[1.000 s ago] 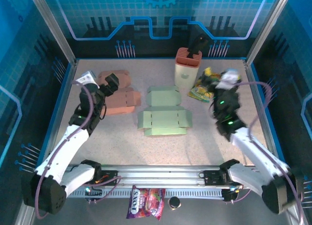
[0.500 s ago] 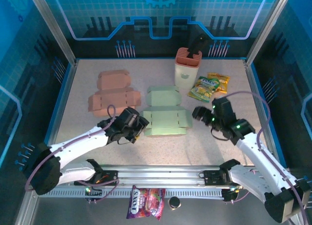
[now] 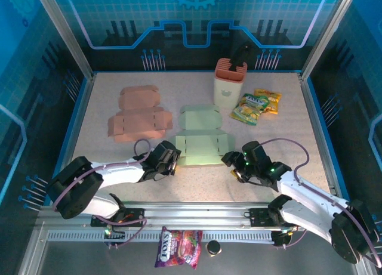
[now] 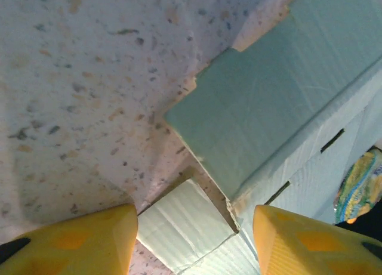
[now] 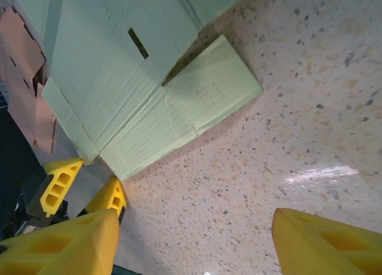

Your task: Fold the paper box

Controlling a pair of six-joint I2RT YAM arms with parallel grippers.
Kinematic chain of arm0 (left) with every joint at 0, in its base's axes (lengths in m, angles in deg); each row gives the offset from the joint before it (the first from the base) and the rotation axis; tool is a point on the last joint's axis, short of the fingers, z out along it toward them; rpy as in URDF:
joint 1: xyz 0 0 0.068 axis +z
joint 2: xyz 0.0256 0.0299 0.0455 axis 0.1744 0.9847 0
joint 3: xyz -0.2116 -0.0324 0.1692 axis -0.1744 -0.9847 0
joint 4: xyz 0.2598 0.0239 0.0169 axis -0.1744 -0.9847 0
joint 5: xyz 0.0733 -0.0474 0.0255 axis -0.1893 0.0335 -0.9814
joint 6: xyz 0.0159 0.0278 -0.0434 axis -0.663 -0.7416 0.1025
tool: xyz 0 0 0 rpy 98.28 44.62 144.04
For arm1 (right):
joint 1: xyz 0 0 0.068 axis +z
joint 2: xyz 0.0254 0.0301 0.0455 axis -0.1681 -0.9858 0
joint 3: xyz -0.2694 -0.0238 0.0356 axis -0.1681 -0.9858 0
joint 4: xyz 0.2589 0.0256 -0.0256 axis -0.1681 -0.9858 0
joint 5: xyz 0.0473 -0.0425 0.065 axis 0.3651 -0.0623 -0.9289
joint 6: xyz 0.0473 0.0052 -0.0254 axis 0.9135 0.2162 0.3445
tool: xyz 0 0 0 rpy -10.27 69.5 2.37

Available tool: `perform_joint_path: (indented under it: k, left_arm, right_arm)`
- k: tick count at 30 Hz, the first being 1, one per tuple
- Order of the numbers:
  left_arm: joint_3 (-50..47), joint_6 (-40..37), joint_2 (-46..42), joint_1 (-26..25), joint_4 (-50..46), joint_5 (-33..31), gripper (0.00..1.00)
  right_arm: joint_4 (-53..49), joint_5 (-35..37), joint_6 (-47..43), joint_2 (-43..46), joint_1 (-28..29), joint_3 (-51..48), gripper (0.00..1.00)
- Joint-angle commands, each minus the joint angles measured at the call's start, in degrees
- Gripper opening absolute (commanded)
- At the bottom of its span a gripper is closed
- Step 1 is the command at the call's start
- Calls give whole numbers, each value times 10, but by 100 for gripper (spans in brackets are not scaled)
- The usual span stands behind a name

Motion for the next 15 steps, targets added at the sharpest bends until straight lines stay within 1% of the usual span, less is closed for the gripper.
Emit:
perform_joint_path:
  k: [1,5,8,11,15]
  left_arm:
    - [-10,7,16,6,73,-33,54]
    - [-14,-3,17,10,89,-39,48]
    - [-17,-6,18,12,105,-42,46]
    - [-12,-19,11,16,97,-41,45]
    - [-18,-20,18,23,107,-32,36]
  right_arm:
    - [73,0,64,-7,10,-17,69]
    - [98,1,85,-12,12,-35,69]
    - [120,-2,99,-20,12,-44,68]
    - [135,-4,110,-31,15,-46,68]
    - [173,-2,130,-59,27,-45,68]
